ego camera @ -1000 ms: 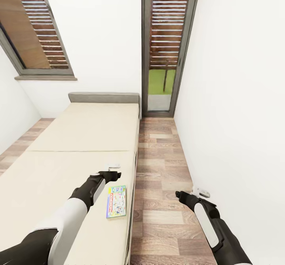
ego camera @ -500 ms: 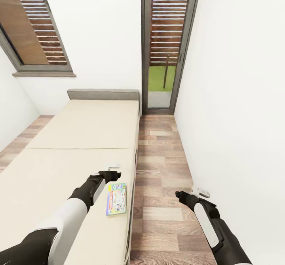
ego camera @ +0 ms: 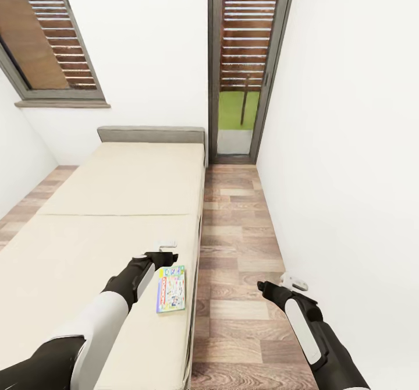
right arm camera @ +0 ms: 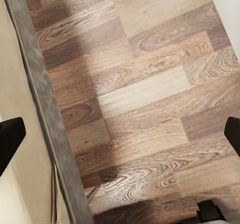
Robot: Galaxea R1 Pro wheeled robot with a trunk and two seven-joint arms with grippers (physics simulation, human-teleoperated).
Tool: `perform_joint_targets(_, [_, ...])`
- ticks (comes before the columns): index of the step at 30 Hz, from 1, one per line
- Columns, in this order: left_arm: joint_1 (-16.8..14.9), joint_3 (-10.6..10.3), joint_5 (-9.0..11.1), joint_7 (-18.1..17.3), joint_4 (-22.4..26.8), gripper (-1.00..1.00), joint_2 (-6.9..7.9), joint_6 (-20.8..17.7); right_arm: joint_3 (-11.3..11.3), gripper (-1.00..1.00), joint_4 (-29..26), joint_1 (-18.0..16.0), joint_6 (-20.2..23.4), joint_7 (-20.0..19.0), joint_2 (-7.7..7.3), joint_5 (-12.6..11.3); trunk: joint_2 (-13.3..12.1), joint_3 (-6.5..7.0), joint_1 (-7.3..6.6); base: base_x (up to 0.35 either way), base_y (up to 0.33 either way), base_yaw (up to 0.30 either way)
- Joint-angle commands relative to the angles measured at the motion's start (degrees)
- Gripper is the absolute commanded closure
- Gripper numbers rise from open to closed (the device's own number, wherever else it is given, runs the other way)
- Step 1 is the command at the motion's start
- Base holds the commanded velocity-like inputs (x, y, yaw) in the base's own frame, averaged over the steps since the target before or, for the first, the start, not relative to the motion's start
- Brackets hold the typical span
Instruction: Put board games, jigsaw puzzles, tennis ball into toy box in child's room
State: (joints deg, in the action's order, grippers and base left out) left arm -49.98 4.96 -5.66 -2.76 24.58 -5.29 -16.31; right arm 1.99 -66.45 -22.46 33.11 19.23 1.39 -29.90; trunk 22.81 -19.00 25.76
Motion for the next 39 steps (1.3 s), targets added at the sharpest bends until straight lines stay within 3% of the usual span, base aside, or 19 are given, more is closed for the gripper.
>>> perform_joint_targets(1, [-0.03,0.46,-0.59,-0.30,0.12,-1.00,-0.07,-0.32,0.09,-1.00,-0.08,-0.04,0.11,0.56,-0.01,-0.60,0.11,-0.20,0.03,0.000,0.000,0.000])
perform_joint_targets(39, [0.01,-0.74,-0.58,-0.32,0.12,-1.00,-0.47,1.56,0.03,-1.00,1.69,-0.14,0.01,0.12,-0.33,-0.58,0.11,-3.76,0.03,0.000,0.000,0.000])
